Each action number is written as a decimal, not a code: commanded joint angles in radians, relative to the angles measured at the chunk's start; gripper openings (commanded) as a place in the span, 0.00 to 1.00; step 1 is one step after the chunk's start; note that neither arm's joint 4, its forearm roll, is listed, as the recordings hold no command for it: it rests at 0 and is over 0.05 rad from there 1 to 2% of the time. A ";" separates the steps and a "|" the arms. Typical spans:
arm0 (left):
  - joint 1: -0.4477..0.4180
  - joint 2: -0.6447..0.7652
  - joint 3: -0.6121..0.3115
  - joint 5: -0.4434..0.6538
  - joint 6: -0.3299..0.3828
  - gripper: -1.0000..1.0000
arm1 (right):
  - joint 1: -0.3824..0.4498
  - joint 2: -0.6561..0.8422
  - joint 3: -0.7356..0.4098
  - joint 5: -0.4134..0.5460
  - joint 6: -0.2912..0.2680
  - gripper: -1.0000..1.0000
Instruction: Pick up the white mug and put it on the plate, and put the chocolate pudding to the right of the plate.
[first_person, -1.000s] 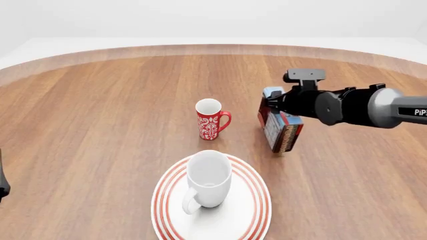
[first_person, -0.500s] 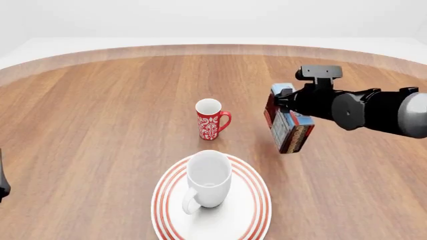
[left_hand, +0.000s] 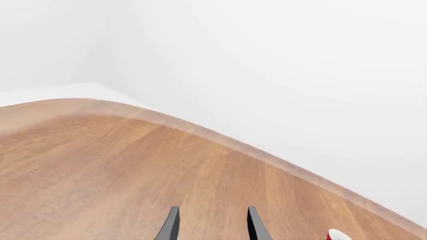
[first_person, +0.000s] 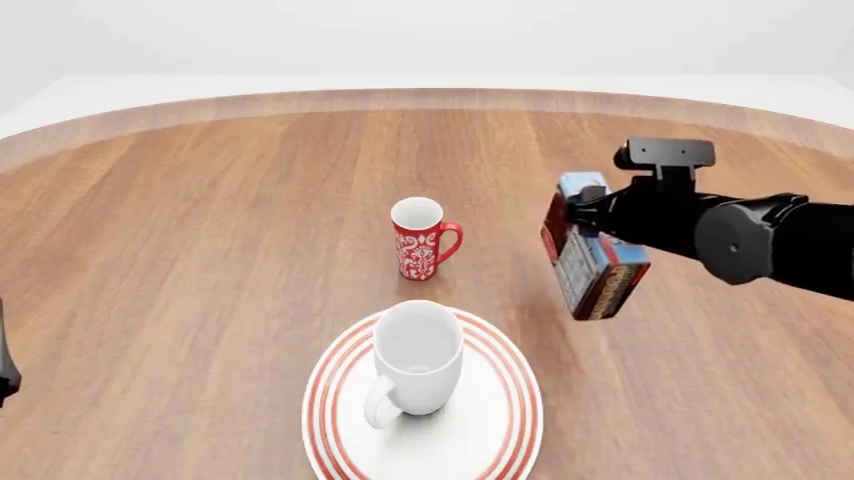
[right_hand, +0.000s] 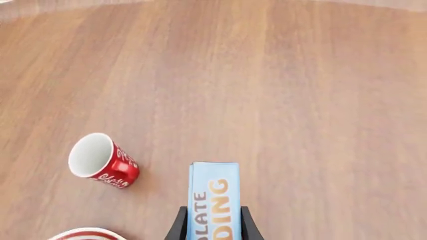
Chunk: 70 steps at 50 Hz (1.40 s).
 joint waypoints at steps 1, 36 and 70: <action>-0.002 0.008 0.000 -0.007 0.000 1.00 | -0.010 -0.070 0.046 0.013 0.013 0.00; -0.006 -0.011 0.000 0.011 0.002 1.00 | -0.053 -0.253 0.189 0.070 -0.022 0.00; -0.007 -0.025 0.000 0.025 0.004 1.00 | -0.121 -0.398 0.337 0.110 -0.076 0.00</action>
